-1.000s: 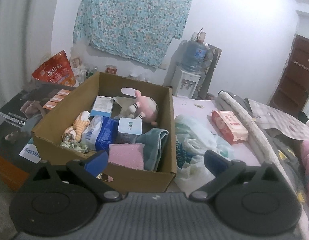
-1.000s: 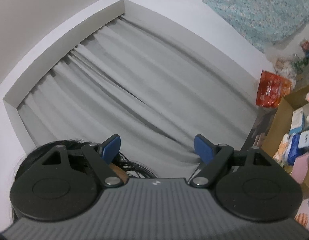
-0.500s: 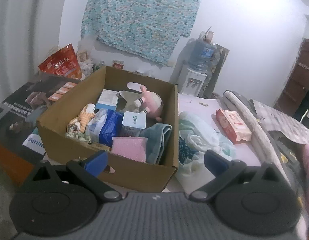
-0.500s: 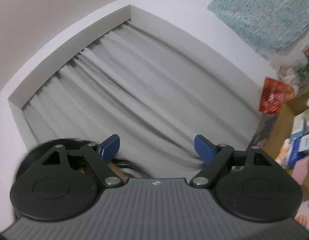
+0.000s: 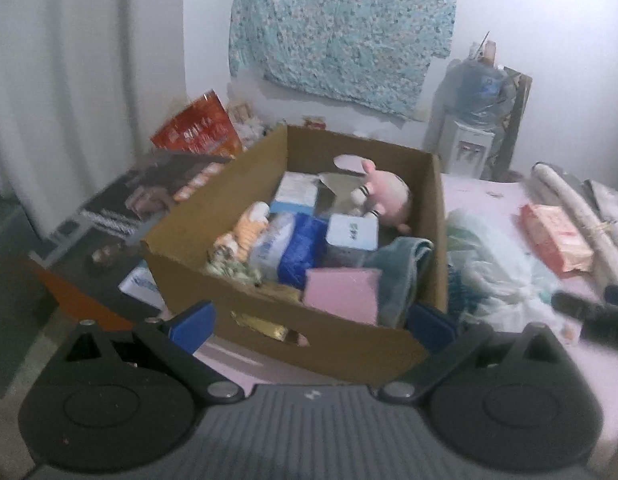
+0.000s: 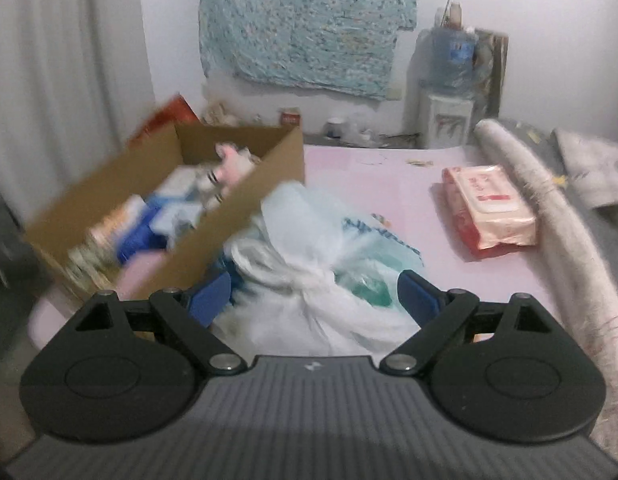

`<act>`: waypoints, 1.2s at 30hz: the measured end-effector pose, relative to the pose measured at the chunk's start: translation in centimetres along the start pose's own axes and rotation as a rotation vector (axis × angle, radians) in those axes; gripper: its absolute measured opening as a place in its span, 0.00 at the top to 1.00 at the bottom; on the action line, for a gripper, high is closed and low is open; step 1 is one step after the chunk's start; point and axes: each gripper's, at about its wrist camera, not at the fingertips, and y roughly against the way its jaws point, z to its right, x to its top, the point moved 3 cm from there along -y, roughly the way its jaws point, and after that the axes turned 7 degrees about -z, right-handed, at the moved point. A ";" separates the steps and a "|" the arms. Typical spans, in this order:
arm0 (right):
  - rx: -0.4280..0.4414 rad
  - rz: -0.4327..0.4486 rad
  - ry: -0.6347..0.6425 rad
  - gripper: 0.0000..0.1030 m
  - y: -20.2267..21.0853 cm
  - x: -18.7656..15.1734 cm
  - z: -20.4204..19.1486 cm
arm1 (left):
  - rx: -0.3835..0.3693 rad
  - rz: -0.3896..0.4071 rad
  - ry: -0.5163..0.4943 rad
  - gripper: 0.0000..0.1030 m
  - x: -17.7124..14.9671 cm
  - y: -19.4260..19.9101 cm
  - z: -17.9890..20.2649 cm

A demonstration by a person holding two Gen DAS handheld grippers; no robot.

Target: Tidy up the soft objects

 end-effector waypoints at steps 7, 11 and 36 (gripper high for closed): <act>0.008 -0.007 -0.018 0.01 0.7 -0.4 -2.6 | 0.074 0.014 -0.079 0.00 0.1 -0.1 0.4; 0.018 -0.020 -0.029 0.01 1.4 -0.2 -3.3 | 0.046 -0.016 -0.061 0.00 -0.2 -0.5 0.2; 0.017 -0.116 -0.041 0.01 0.8 -0.4 -4.7 | 0.003 -0.090 -0.158 0.00 -0.8 -1.8 1.0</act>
